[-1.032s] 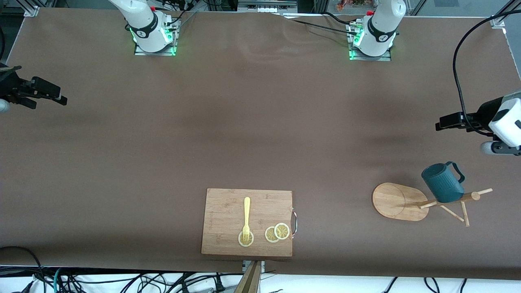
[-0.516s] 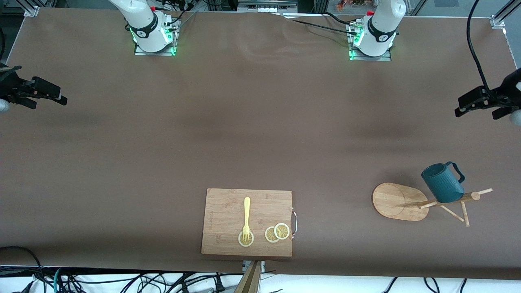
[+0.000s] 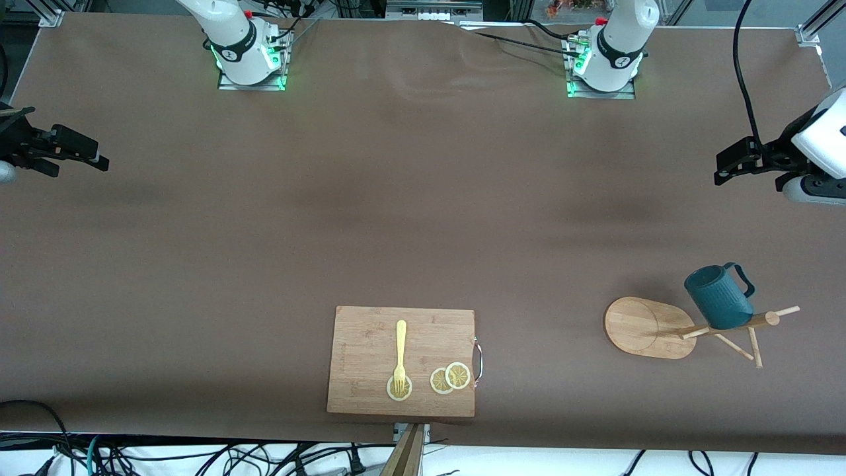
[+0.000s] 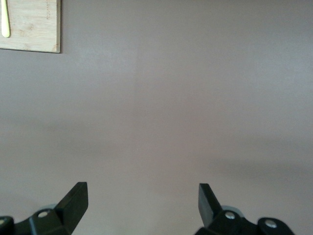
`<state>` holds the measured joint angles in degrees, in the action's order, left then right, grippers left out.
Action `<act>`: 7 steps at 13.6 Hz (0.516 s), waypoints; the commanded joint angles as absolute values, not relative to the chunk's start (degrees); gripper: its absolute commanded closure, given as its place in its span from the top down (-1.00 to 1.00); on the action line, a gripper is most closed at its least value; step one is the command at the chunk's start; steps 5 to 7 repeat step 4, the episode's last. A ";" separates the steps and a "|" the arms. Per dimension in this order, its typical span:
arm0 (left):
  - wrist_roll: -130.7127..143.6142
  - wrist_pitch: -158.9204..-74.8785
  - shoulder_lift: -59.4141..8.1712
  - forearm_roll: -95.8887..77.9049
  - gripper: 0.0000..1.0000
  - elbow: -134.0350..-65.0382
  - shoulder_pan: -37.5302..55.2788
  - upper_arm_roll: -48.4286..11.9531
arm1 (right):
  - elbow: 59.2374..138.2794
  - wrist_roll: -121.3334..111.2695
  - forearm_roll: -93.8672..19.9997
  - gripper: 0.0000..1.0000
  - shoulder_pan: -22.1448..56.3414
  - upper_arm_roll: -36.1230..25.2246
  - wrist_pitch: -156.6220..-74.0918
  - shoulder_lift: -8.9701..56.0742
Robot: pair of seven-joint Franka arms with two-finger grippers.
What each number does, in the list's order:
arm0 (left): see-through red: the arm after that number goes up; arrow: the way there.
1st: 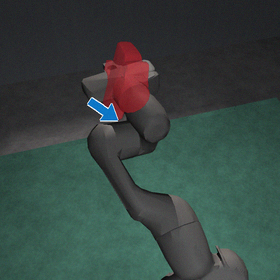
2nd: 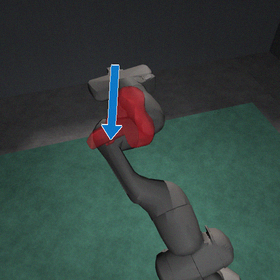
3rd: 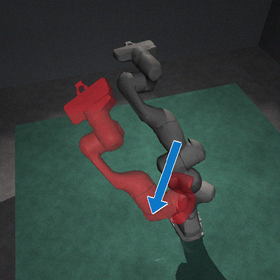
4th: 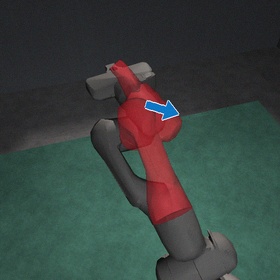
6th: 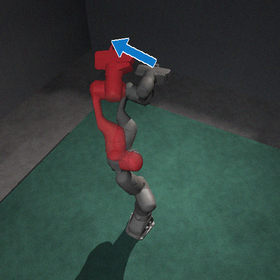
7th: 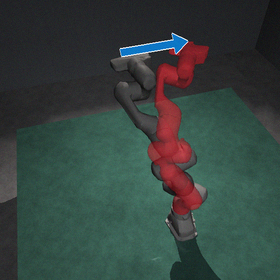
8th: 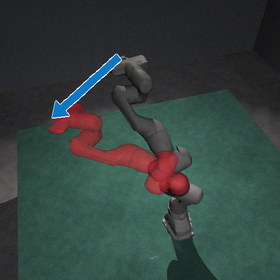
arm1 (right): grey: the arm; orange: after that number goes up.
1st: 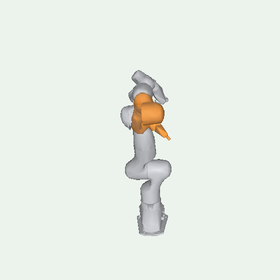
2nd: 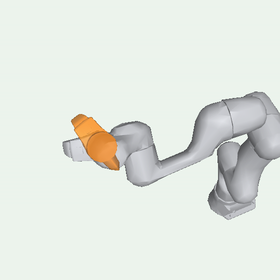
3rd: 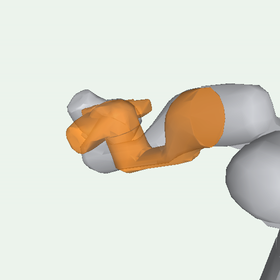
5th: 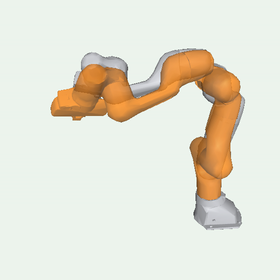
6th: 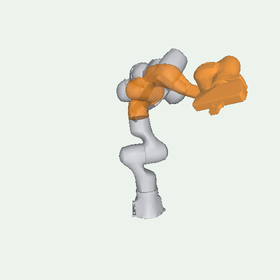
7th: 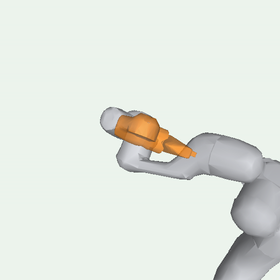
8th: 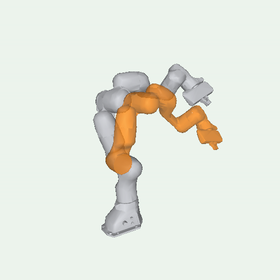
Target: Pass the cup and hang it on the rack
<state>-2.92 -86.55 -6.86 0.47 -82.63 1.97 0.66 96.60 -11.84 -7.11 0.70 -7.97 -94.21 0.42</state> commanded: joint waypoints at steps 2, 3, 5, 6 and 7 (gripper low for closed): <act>-2.46 -85.87 -7.47 1.50 1.00 -82.27 1.93 0.62 | 96.06 -12.83 -8.09 1.00 0.53 -8.09 -93.78 0.44; -2.46 -85.87 -7.47 1.58 1.00 -82.18 1.93 0.62 | 95.98 -12.75 -8.00 1.00 0.53 -8.09 -93.78 0.35; -2.46 -85.87 -7.47 1.58 1.00 -82.26 1.93 0.62 | 96.06 -12.92 -7.82 1.00 0.53 -8.35 -93.78 0.35; -2.46 -85.87 -7.47 1.58 1.00 -82.26 1.93 0.62 | 96.06 -12.92 -7.82 1.00 0.53 -8.35 -93.78 0.35; -2.46 -85.87 -7.47 1.58 1.00 -82.26 1.93 0.62 | 96.06 -12.92 -7.82 1.00 0.53 -8.35 -93.78 0.35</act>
